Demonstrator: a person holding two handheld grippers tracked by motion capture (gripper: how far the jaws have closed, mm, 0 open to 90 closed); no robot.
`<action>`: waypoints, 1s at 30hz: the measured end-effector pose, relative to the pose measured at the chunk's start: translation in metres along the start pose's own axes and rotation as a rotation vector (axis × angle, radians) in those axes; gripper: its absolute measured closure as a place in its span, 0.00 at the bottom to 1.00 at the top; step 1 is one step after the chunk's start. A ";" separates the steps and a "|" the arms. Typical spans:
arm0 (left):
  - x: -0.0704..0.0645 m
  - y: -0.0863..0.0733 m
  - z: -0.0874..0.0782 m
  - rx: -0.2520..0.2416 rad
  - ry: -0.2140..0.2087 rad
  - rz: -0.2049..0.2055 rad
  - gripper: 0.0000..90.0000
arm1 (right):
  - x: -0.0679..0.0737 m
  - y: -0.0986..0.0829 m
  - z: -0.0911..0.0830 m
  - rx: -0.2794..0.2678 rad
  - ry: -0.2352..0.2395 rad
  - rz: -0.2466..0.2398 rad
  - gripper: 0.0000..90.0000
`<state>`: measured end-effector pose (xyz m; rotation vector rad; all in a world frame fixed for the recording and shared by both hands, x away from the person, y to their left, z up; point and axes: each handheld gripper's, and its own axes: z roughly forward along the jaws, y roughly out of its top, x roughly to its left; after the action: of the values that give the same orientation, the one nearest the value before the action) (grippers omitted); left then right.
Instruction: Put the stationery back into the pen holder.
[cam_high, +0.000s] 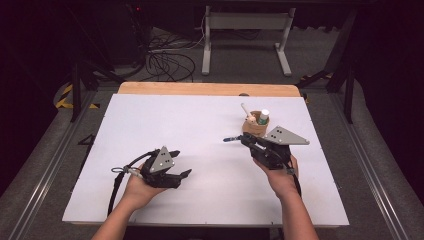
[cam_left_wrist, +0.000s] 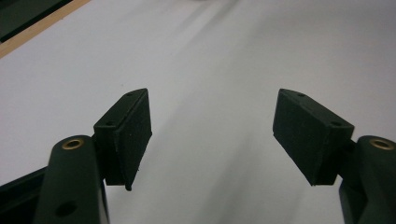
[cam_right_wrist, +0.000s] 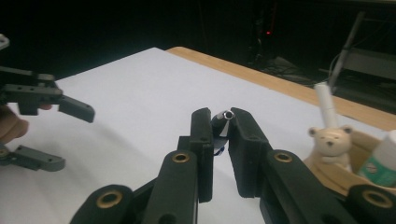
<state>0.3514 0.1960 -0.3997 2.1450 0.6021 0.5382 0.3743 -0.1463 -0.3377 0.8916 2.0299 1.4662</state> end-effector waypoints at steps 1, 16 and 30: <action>0.000 0.000 0.000 -0.003 0.001 -0.003 0.31 | -0.001 0.001 -0.001 -0.001 -0.008 -0.001 0.90; 0.004 -0.001 -0.002 0.002 0.015 -0.024 0.28 | -0.018 0.014 -0.005 -0.017 -0.083 -0.006 0.90; 0.005 -0.001 -0.003 -0.003 0.014 -0.025 0.28 | -0.038 0.024 -0.015 -0.067 -0.173 0.036 0.90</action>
<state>0.3539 0.2009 -0.3980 2.1297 0.6352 0.5405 0.3942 -0.1789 -0.3103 0.9955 1.8376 1.4153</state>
